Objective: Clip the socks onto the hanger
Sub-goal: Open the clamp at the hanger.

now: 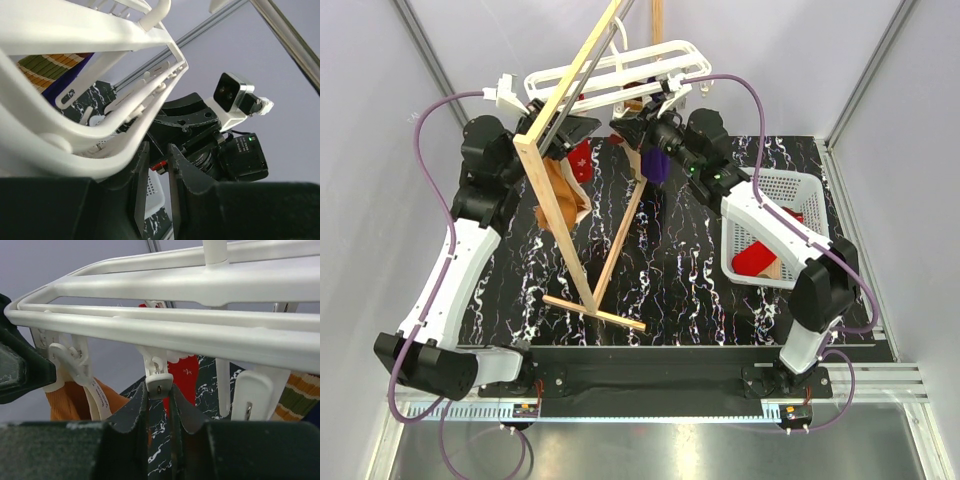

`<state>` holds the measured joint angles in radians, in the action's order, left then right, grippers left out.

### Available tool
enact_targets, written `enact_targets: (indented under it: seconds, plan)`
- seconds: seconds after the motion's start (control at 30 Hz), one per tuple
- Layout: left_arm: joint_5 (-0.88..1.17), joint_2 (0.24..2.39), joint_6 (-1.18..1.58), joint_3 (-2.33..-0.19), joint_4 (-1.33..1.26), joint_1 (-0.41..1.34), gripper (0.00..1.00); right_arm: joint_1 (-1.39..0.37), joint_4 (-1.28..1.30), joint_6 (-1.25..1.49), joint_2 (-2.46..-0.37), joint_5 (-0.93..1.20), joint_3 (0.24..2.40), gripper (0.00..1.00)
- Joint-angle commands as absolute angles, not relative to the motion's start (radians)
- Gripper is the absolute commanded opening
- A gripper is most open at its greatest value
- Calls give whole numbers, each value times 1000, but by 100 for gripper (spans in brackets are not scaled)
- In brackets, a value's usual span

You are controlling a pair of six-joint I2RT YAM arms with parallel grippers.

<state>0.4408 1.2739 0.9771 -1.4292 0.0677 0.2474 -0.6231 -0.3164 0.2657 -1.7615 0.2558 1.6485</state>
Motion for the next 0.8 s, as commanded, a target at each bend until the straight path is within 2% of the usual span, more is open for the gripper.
enact_targets:
  seconds: [0.0,0.17,0.3,0.37,0.5,0.6,0.77]
  plan:
    - [443,1255,894,-1448,11,276,25,-632,-266,265,-1683,256,1655,1]
    - [423,1249,850,-1451,11,299,29,-634,-155,267,-1637,270,1672,0]
    - [422,1244,831,-1445,5,327,45,-632,62,255,-1631,288,1750,0]
    - [422,1250,821,-1447,-20,344,48,-632,144,232,-1643,301,1821,0]
    - [413,1279,784,-1477,-34,376,49,-632,291,187,-1652,340,1885,0]
    - [408,1313,712,-1525,-25,413,44,-634,342,179,-1654,356,1911,0]
    - [302,1330,630,-1557,-3,460,45,-632,406,173,-1658,371,1950,0]
